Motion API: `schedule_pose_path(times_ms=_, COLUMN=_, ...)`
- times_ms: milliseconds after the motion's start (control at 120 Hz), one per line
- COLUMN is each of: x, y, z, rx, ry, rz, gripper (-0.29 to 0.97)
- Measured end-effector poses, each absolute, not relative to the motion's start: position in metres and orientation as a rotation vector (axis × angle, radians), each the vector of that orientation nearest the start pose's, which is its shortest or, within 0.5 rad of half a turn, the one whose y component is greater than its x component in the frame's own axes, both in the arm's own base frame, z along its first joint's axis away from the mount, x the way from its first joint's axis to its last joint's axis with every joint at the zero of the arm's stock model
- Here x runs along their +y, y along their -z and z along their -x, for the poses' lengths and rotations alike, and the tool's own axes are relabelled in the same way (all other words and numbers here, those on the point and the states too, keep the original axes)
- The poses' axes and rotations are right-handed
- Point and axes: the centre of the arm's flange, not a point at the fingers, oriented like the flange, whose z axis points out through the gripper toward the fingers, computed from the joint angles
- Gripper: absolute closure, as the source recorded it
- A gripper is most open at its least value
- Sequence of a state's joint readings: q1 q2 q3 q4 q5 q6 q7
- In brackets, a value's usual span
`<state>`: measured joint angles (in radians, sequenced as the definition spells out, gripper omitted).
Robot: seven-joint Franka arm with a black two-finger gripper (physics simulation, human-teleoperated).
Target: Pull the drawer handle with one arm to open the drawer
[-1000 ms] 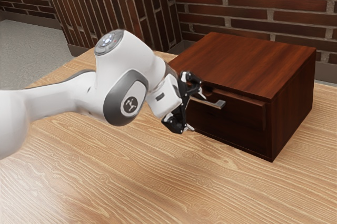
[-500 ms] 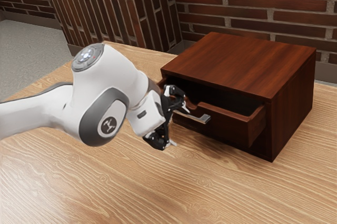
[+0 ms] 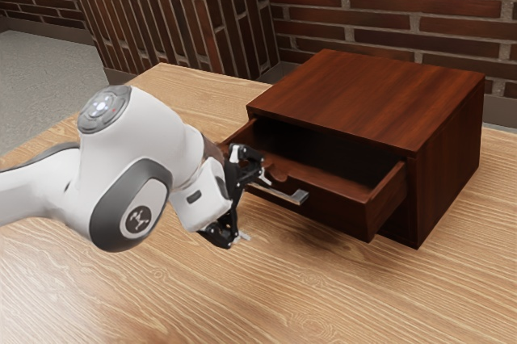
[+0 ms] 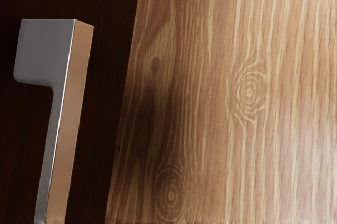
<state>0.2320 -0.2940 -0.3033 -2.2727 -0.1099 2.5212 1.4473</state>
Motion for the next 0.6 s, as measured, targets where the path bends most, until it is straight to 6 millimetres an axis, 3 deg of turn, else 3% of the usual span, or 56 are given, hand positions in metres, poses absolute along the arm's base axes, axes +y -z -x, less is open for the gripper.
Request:
schedule_pose_path(times_ms=208, x=-0.0454, y=-0.5309, z=-0.4972, rx=1.812, ry=0.576, rz=2.054, gripper=0.01)
schedule_pose_path(times_ms=600, x=-0.0453, y=-0.5221, z=-0.5032, rx=1.802, ry=0.585, rz=2.085, gripper=0.00)
